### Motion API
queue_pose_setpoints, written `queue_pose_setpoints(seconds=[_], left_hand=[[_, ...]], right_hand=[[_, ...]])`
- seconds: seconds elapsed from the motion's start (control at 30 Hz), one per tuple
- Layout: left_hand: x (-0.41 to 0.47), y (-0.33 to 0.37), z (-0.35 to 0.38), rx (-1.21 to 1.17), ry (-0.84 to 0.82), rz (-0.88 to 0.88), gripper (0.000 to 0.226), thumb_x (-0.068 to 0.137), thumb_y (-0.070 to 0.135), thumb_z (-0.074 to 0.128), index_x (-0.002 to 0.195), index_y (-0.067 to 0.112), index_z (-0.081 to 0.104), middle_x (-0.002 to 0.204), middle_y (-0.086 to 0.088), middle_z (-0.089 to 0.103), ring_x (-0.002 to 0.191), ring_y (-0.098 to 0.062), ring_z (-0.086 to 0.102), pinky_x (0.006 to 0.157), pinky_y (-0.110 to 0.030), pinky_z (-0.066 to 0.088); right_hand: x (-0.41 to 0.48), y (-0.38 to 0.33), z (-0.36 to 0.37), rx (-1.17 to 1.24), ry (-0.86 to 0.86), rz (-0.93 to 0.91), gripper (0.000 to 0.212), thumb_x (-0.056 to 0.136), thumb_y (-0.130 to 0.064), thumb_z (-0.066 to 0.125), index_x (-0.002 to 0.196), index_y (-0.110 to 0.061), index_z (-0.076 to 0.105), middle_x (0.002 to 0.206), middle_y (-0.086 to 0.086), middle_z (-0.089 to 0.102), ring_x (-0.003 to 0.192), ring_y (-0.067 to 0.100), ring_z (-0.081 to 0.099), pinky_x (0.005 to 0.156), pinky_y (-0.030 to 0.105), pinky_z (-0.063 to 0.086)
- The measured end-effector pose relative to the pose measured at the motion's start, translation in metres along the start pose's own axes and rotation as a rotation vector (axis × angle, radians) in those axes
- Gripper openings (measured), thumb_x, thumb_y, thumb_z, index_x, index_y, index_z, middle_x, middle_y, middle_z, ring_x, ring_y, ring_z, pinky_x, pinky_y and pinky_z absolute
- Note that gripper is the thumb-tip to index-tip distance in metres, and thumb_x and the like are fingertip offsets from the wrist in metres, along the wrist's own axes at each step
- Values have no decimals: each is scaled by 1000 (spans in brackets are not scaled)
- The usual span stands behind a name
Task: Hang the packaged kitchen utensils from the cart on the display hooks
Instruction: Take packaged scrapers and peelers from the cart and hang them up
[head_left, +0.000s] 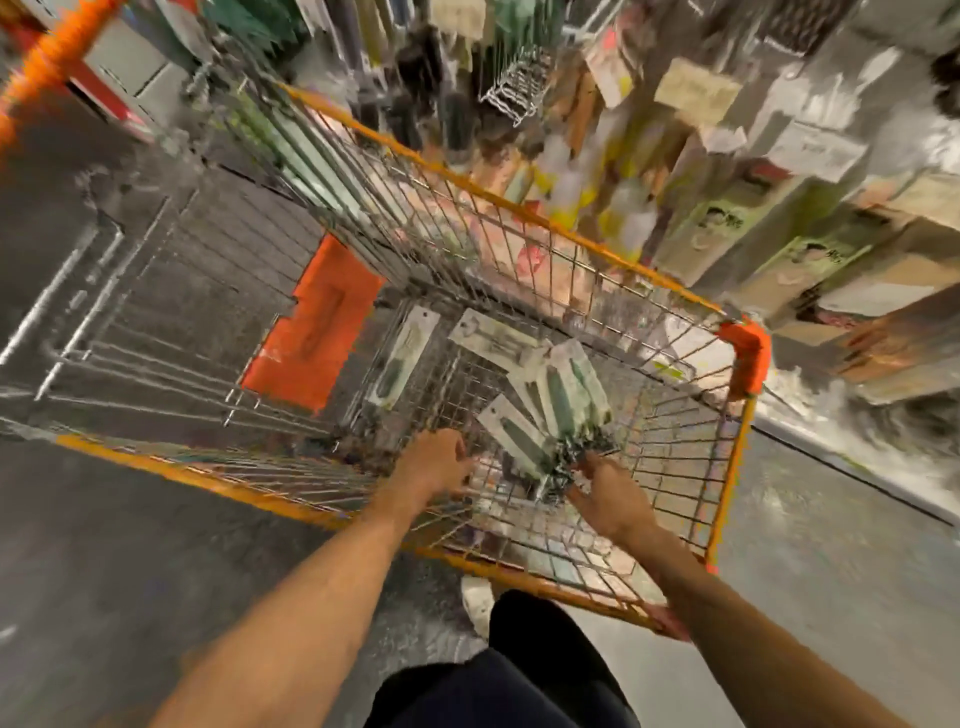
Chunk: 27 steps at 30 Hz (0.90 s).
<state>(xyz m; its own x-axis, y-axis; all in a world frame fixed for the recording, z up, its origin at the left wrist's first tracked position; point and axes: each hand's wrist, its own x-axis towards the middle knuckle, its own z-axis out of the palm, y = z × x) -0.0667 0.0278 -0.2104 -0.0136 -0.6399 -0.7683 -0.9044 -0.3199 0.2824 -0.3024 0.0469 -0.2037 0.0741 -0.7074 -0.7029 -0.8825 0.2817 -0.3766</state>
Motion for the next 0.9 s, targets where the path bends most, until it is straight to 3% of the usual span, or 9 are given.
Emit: queue_pose_setpoints(seconds=[0.1,0.23,0.3,0.4,0.5,0.57,0.67,0.8,0.9], left_hand=[[49,-7,6,-82,-73,-53,16,97,35,56,102,20,58,116,-5,63,105,-25,59,82,-34,47],[105,-9,18,-162,-140,-115,36,100,36,54,125,10,55,124,-8,63,111,-27,60,84,-33,47],[128,-6,25,-176,-199,-126,48,101,37,52,139,7,46,137,-12,54,117,-28,56,88,-34,44],[158,1,39,-252,-166,-150,49,98,32,59,142,17,44,139,-10,51,105,-21,57,89,-33,46],[182,7,53,-298,-106,-203,61,91,38,67,144,22,40,153,-11,32,128,-33,50,106,-50,44],[192,12,61,-264,-97,-214,80,89,43,69,151,17,27,157,-12,22,134,-34,45,107,-47,43],[197,19,70,-230,-55,-245,94,84,46,73,153,11,19,154,-15,25,133,-34,45,100,-42,45],[205,16,85,-256,-39,-261,98,81,52,71,154,13,19,157,-12,29,140,-32,36,108,-45,37],[214,9,90,-328,-1,-274,89,79,46,77,149,18,31,151,-6,39,136,-27,38,105,-41,38]], right_hand=[[48,-3,-4,68,-21,92,15,93,-27,62,100,-14,63,104,11,68,94,28,63,78,32,49],[113,7,-2,70,37,170,41,87,-25,70,120,-4,57,114,15,65,104,32,63,72,28,43],[143,14,2,73,82,216,56,83,-24,74,127,-1,50,121,20,58,111,38,57,82,35,46],[179,25,6,73,123,255,77,79,-28,78,140,0,40,139,18,44,130,38,41,108,47,38],[201,28,12,122,130,312,90,77,-43,78,146,-14,30,144,9,36,134,30,35,112,53,34],[212,30,20,97,134,336,97,71,-54,79,148,-20,30,149,8,31,137,33,32,112,57,32],[223,31,31,41,162,410,108,63,-62,80,149,-21,29,156,11,24,143,36,24,117,58,21],[235,34,43,4,184,424,102,64,-58,82,143,-12,36,146,11,33,137,31,31,114,56,28],[242,41,41,108,162,395,80,71,-41,83,134,-11,44,129,8,47,124,27,44,107,51,41]])
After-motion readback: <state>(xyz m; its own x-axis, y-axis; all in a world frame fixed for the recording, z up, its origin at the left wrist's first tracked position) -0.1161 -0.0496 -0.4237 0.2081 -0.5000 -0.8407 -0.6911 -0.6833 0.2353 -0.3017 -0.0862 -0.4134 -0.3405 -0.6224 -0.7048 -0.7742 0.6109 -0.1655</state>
